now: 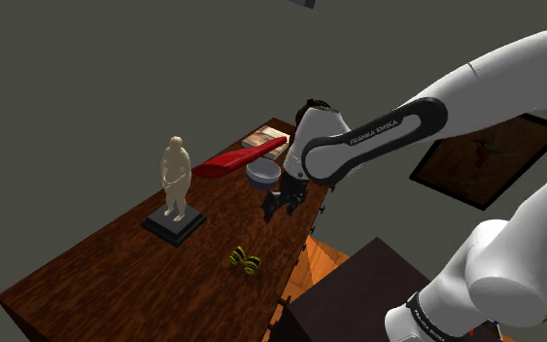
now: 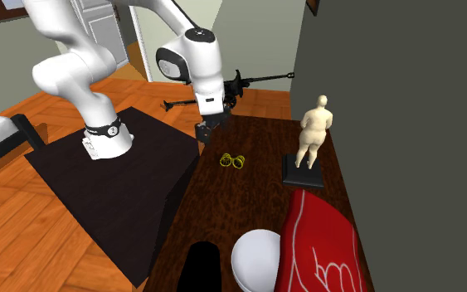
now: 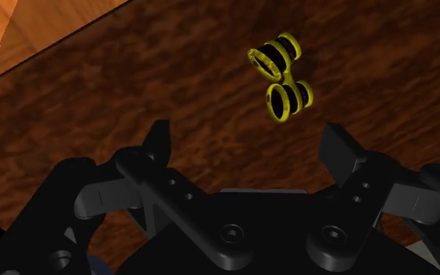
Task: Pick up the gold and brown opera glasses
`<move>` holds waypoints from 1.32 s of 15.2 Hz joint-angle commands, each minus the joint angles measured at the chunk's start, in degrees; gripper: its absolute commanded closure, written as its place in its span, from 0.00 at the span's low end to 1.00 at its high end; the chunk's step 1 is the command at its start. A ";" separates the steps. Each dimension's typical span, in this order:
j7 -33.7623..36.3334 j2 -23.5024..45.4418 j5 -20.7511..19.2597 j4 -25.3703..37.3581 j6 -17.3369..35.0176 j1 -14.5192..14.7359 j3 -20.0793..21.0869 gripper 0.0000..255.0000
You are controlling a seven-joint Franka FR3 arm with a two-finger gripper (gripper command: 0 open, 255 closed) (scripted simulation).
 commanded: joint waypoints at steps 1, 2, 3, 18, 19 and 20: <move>0.05 4.43 0.64 1.18 3.29 0.82 0.82 0.00; 0.08 6.64 0.85 1.97 4.70 1.19 1.18 0.00; 0.12 8.85 1.01 2.83 6.04 1.56 1.51 0.00; 0.20 31.96 0.72 13.27 18.69 5.17 3.05 0.00; 0.13 32.43 0.71 13.41 19.02 5.19 3.03 0.00; 0.13 32.43 0.71 13.40 19.02 5.19 3.03 0.00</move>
